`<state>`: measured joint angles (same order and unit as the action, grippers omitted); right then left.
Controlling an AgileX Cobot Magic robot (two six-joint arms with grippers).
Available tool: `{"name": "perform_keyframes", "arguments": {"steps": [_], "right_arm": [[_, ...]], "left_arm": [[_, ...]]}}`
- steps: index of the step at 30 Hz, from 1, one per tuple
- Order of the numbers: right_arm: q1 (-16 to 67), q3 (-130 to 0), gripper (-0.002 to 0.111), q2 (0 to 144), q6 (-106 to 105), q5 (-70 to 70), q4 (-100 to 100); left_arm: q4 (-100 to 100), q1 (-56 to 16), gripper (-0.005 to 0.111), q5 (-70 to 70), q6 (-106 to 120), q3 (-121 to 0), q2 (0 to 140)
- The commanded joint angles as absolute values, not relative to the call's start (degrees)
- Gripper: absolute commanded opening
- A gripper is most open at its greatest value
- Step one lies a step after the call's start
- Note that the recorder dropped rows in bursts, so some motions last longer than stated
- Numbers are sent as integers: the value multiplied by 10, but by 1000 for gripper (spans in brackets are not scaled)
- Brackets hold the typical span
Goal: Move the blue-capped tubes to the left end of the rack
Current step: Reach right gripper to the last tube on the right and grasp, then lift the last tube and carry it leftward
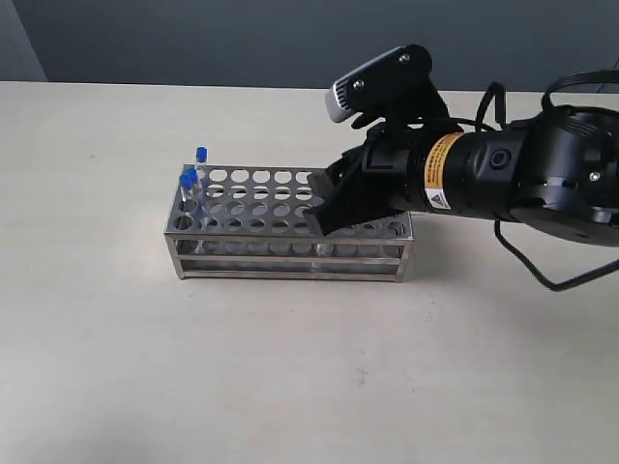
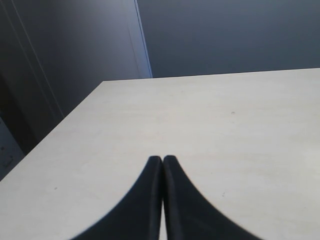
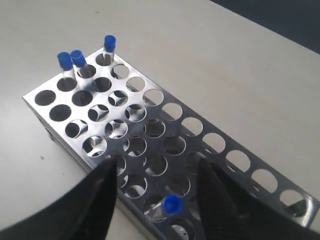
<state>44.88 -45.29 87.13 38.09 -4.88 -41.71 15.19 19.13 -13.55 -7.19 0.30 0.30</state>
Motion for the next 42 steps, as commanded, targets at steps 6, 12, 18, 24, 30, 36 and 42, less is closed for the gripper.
{"name": "perform_keyframes", "arguments": {"steps": [6,12,18,24,30,36,42], "right_arm": [[442,-450,51,963,379,-81,-415],[404,-450,51,986,379,-121,-412],[383,-450,51,1002,371,-148,-393],[383,-450,46,1014,371,-177,-392],[383,-450,6,1014,371,-180,-392],[383,-450,0,971,370,-186,-408],[398,-490,0,900,359,-190,-422]], "left_arm": [[152,187,1,-135,-73,0,0],[152,187,1,-135,-73,0,0],[152,187,1,-135,-73,0,0],[152,187,1,-135,-73,0,0],[152,187,1,-135,-73,0,0],[152,187,1,-135,-73,0,0],[152,187,1,-135,-73,0,0]]}}
